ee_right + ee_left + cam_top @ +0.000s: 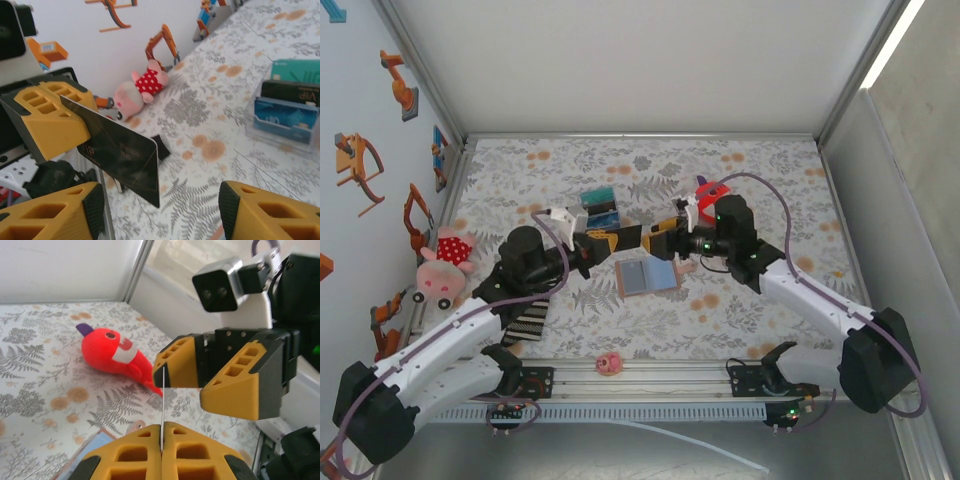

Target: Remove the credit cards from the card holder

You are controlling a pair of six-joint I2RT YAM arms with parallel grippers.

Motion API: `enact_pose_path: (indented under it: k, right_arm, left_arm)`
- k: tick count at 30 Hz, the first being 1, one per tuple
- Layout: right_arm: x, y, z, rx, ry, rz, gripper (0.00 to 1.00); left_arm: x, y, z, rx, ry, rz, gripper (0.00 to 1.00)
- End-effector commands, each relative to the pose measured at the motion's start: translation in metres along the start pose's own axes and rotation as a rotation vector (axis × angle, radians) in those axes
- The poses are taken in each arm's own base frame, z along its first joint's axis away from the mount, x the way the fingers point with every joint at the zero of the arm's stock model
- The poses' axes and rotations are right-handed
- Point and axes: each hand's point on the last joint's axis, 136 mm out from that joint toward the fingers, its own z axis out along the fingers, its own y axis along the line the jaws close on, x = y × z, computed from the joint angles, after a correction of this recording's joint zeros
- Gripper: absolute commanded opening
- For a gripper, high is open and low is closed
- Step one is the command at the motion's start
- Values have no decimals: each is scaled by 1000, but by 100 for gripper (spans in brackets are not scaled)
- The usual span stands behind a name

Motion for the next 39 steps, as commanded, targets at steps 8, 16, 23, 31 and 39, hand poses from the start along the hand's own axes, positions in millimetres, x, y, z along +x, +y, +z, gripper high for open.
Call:
enact_pose_path:
  k: [8, 16, 23, 31, 39]
  right_arm:
    - [-28, 34, 7, -240, -84, -3, 47]
    - [-30, 50, 4, -319, -69, -21, 14]
    - [-15, 44, 2, -247, -1, -44, 2]
    - [-8, 44, -6, -180, 59, -99, 0]
    - [-4, 47, -2, -200, 98, -91, 0]
  left_arm:
    - [-23, -19, -5, 99, -110, -40, 1]
    - [-29, -16, -1, 95, -134, -32, 9]
    - [-24, -13, -3, 16, 17, 131, 44]
    - [-20, -22, -5, 39, 223, 367, 62]
    - [-9, -22, 16, 137, 394, 456, 58]
